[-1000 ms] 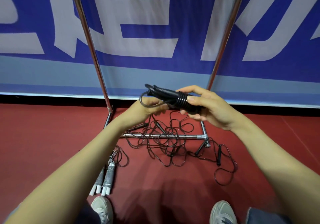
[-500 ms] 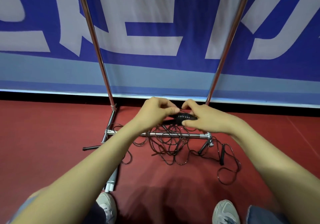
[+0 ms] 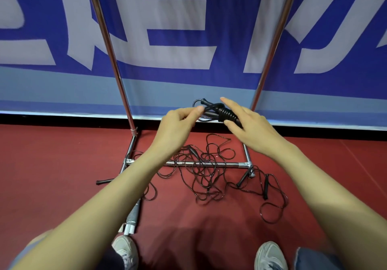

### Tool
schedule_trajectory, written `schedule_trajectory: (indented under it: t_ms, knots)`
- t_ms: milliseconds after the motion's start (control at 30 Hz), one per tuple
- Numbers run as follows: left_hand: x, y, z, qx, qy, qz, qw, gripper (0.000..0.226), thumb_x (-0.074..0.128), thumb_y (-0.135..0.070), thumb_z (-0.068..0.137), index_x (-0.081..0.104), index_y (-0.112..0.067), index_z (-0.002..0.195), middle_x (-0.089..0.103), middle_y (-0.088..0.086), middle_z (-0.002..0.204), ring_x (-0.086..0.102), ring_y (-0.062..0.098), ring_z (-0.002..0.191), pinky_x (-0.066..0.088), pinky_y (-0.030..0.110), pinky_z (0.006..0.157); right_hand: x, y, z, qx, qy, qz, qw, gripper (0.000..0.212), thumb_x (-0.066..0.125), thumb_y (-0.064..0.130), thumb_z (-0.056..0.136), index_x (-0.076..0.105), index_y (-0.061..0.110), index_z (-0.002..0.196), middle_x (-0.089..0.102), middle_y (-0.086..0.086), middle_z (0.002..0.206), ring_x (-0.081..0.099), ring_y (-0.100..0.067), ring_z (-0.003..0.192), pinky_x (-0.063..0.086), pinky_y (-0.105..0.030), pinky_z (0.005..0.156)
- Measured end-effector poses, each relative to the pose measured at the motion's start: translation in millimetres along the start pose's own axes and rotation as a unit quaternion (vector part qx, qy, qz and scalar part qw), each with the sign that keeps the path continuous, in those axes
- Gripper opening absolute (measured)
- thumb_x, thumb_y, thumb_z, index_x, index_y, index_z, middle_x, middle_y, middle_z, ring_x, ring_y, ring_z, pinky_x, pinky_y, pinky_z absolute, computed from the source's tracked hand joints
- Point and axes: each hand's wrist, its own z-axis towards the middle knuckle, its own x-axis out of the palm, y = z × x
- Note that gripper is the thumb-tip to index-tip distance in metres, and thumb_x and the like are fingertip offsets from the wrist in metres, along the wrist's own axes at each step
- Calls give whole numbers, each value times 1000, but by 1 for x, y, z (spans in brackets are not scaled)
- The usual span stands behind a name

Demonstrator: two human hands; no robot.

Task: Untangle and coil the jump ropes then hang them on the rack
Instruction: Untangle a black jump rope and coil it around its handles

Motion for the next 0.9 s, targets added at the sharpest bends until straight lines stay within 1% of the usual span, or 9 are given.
schedule_trajectory:
  t_ms: [67,133,233,333,433,533,700,800,900]
  knots:
    - [-5,-3,1,7,-32,9,999,23,59,-36,94,74,-21,102,68,-11,88,60,-2,83,40,9,71,3,1,0,-3,28,-15,999,57,36,40,101,9,47,150,54,-6,129,56,-32,110,44,-43,94]
    - [-7,-3,5,21,-63,46,997,19,60,-30,93,74,-21,104,70,-5,96,62,10,95,45,18,80,6,5,2,-11,72,-47,996,59,36,39,101,6,45,151,54,-5,126,56,-29,108,45,-40,90]
    - [-4,3,7,92,-90,173,976,20,57,-29,95,73,-22,104,62,1,91,58,20,87,46,34,75,10,11,5,-20,128,-78,989,63,38,39,101,2,42,153,56,-2,127,55,-22,98,43,-34,81]
    - [-4,9,5,223,-108,295,923,20,55,-30,95,72,-21,102,57,2,85,58,24,77,38,29,58,5,9,5,20,170,14,985,63,43,40,100,6,49,150,64,-2,109,55,-18,79,44,-34,78]
    - [-8,12,9,295,-120,343,884,24,53,-31,91,73,-19,95,57,3,78,57,27,69,33,27,56,1,5,3,41,182,95,978,61,48,39,98,15,54,146,65,-1,106,61,-22,92,47,-36,88]
    - [-9,14,9,286,-92,281,911,18,61,-25,87,76,-18,95,60,4,80,59,27,73,41,29,65,6,3,5,8,173,41,984,56,47,34,98,22,49,146,64,3,108,59,-19,89,49,-38,86]
    - [-5,10,3,136,-74,124,980,15,71,-36,85,78,-23,87,62,-3,85,59,12,79,45,27,73,9,-1,5,19,87,-12,996,58,39,39,100,11,49,149,58,0,106,55,-20,93,47,-39,84]
    - [3,10,0,160,-80,129,975,20,64,-36,90,76,-22,96,68,-2,90,61,16,79,49,36,75,8,-3,4,33,38,31,998,55,41,37,99,18,49,147,55,3,102,53,-20,90,45,-38,80]
    - [8,9,-7,214,-95,171,957,27,57,-36,91,66,-32,116,68,-4,90,62,18,75,52,38,66,6,-3,6,39,18,79,996,45,44,34,98,30,46,140,55,7,87,51,-12,71,39,-32,66]
